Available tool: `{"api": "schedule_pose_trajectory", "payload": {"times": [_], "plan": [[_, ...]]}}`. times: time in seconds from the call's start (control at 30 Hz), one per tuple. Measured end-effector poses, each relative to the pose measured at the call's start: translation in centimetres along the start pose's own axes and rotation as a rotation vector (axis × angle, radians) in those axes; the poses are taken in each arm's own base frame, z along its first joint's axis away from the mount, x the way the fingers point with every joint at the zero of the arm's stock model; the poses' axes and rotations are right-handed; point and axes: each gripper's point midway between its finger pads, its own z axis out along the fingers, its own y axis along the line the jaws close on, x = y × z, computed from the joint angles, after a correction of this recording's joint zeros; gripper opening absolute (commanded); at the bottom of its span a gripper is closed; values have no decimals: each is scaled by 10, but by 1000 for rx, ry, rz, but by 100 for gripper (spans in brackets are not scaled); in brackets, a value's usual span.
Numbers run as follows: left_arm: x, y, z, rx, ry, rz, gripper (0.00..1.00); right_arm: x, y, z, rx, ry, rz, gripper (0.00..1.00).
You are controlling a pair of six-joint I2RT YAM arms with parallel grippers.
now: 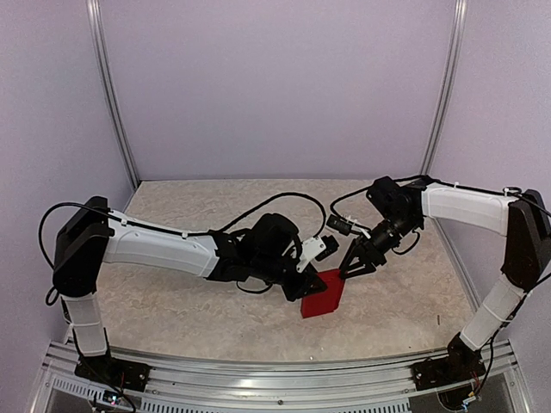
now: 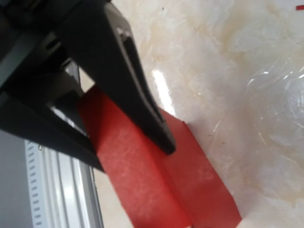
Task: Fold the paper box
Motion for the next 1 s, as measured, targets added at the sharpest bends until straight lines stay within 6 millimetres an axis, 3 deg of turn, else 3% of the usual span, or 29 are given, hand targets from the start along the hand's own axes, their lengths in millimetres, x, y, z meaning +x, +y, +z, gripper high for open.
{"api": "schedule_pose_trajectory", "payload": {"times": [0.6, 0.8, 1.0], "plan": [[-7, 11, 7, -28, -14, -91, 23, -6, -14, -8, 62, -29, 4, 44], [-5, 21, 4, -20, -57, -91, 24, -13, -20, -26, 49, -81, 27, 46], [3, 51, -12, -27, -75, -136, 25, -22, -14, -51, 9, -117, 48, 48]]}}
